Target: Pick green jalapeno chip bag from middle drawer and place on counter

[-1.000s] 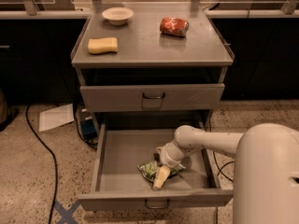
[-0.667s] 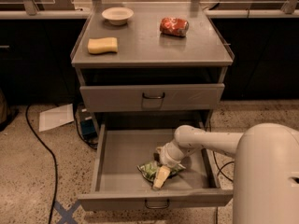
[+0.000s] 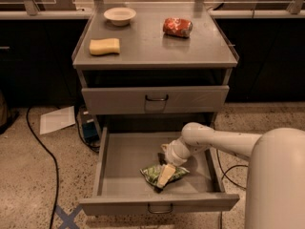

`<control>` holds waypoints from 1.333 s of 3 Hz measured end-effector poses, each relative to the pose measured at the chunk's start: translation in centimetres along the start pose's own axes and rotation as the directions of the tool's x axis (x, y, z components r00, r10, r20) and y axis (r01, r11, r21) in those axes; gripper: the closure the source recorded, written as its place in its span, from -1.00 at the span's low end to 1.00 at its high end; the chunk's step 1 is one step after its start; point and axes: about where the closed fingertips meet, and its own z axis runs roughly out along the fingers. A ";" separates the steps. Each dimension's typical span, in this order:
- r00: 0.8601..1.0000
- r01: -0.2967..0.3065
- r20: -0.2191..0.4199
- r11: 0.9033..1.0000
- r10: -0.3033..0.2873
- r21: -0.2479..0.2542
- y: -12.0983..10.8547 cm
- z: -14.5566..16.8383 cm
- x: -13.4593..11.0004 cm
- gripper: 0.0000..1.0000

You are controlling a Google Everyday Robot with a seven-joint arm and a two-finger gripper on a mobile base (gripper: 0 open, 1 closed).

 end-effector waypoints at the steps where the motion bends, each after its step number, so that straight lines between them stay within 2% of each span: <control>1: 1.000 -0.004 -0.006 1.000 0.003 -0.021 -0.1 1.5 0.5 -1.00; 3: 0.999 -0.034 -0.031 0.997 0.031 -0.071 0.7 4.2 2.3 -1.00; 4: 0.999 -0.034 -0.031 0.997 0.032 -0.072 0.7 4.2 2.3 -0.63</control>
Offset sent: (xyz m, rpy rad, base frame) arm -0.0038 0.0024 -0.0556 -0.0250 0.0905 0.0050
